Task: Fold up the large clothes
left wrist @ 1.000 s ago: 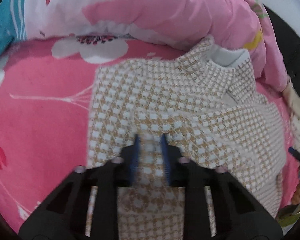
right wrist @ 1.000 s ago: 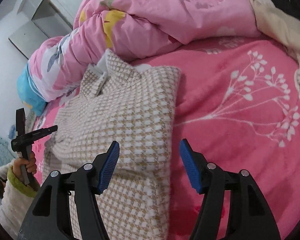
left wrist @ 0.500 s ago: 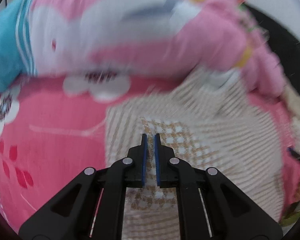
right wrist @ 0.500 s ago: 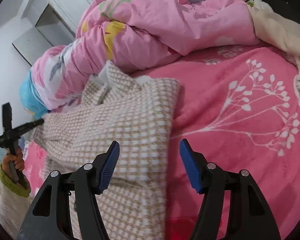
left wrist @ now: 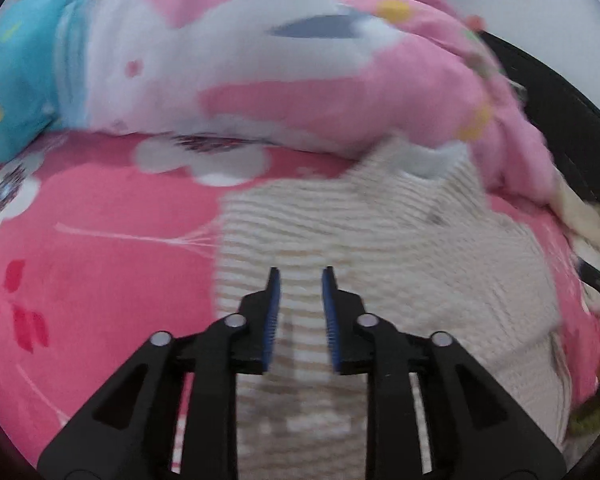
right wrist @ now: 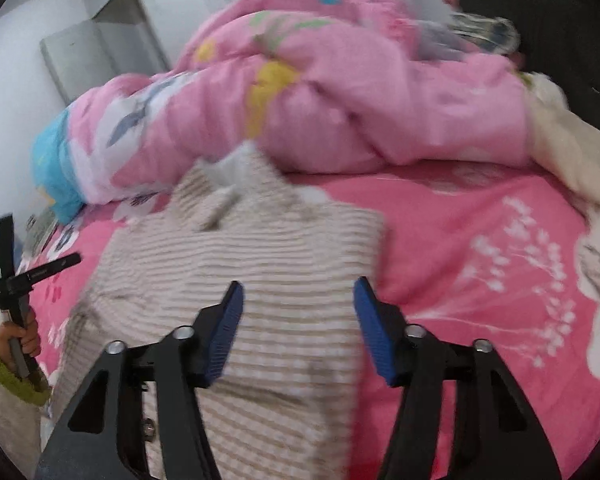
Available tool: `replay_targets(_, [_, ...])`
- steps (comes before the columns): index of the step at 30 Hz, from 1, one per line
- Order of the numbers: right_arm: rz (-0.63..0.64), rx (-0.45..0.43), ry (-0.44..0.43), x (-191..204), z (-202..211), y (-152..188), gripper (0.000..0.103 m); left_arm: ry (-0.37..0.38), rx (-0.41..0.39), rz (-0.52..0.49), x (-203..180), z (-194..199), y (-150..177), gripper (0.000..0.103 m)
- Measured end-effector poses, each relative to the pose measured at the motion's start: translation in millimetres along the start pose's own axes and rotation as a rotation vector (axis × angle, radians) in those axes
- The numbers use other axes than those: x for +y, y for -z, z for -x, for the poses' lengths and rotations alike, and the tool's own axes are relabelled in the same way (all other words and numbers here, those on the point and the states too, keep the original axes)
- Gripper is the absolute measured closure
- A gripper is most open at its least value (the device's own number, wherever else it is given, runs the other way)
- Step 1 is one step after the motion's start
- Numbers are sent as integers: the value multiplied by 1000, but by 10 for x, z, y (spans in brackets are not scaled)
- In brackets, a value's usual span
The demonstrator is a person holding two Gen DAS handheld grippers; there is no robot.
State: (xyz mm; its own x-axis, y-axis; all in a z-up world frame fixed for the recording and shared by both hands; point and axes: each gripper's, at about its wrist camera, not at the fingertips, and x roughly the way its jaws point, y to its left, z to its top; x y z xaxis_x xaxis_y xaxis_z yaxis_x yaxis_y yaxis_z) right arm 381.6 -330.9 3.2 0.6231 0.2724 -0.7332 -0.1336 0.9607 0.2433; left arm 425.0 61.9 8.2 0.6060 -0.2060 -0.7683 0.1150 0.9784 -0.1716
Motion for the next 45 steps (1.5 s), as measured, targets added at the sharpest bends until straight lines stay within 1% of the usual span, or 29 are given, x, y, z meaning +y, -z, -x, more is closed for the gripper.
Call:
replay_targets(1, [14, 29, 15, 40, -91, 31, 54, 3, 22, -21, -75, -62, 28, 73])
replay_targets(3, [68, 131, 166, 31, -419, 203, 55, -32, 115, -65, -201, -298, 154, 68])
replay_targets(4, [75, 175, 187, -22, -535, 285, 57, -50, 162, -84, -216, -442, 235, 66])
replay_targets(6, [36, 179, 117, -176, -540, 375, 57, -55, 132, -152, -255, -478, 344, 65])
replay_targets(8, [5, 193, 116, -197, -411, 288, 61, -62, 130, -182, -280, -414, 322, 63])
replay_targets(10, [0, 182, 120, -139, -285, 163, 61, -55, 123, -168, -289, -282, 259, 60])
replay_targets(13, [30, 110, 92, 54, -174, -47, 61, -39, 67, -143, -278, -181, 94, 44])
replay_targets(15, [41, 59, 110, 177, -233, -193, 59, -23, 62, -101, -246, -230, 21, 38])
replay_targets(16, [26, 57, 105, 193, -303, -232, 58, -16, 76, -77, -231, -295, 9, 31])
replay_targets(18, [-8, 88, 159, 103, -577, -252, 51, -35, 149, -30, -150, -563, 39, 29])
replay_targets(19, [-24, 138, 230, -17, -812, -202, 48, -42, 184, -15, -91, -712, 77, 25])
replay_targets(20, [-58, 196, 222, -162, -1010, -119, 44, -15, 169, 0, -41, -752, 120, 24])
replay_targets(21, [-102, 193, 182, -267, -1031, -68, 44, 0, 150, 4, -27, -711, 128, 24])
replay_targets(22, [-113, 178, 175, -268, -968, -55, 44, 3, 144, 3, -26, -657, 136, 24])
replay_targets(24, [-91, 167, 221, -155, -747, -69, 44, 2, 143, 0, -37, -524, 142, 24])
replay_targets(26, [-47, 130, 182, 11, -526, -12, 43, 14, 117, -16, -66, -336, 175, 24])
replay_targets(27, [-12, 113, 160, 119, -441, 44, 43, 30, 89, -33, -98, -202, 214, 22])
replay_targets(28, [16, 111, 165, 186, -423, 93, 40, 34, 78, -45, -115, -146, 249, 17])
replay_targets(29, [56, 124, 184, 258, -462, 170, 38, 32, 75, -52, -129, -104, 291, 16])
replay_targets(31, [88, 192, 231, 269, -698, 318, 35, -6, 126, -49, -146, -196, 416, 15])
replay_targets(32, [89, 199, 244, 255, -779, 377, 34, -43, 176, -45, -155, -293, 488, 15])
replay_targets(33, [84, 191, 254, 263, -751, 393, 34, -57, 171, -39, -164, -295, 545, 15])
replay_targets(35, [53, 186, 290, 376, -514, 381, 34, -72, 118, -8, -199, -75, 585, 15])
replay_targets(37, [60, 136, 258, 553, -160, 474, 34, -10, 86, 21, -230, 198, 650, 15])
replay_targets(39, [80, 98, 233, 714, 171, 668, 31, -14, 54, -5, -299, 464, 767, 15])
replay_targets(40, [89, 92, 218, 804, 321, 824, 25, -37, 47, -29, -353, 598, 865, 15])
replay_targets(41, [97, 95, 198, 878, 424, 966, 22, -55, 53, -46, -406, 705, 980, 14])
replay_targets(42, [106, 106, 178, 967, 530, 1182, 22, -61, 63, -53, -447, 764, 1060, 14])
replay_targets(45, [112, 135, 171, 1103, 658, 1556, 16, -63, 89, -58, -505, 915, 1412, 14])
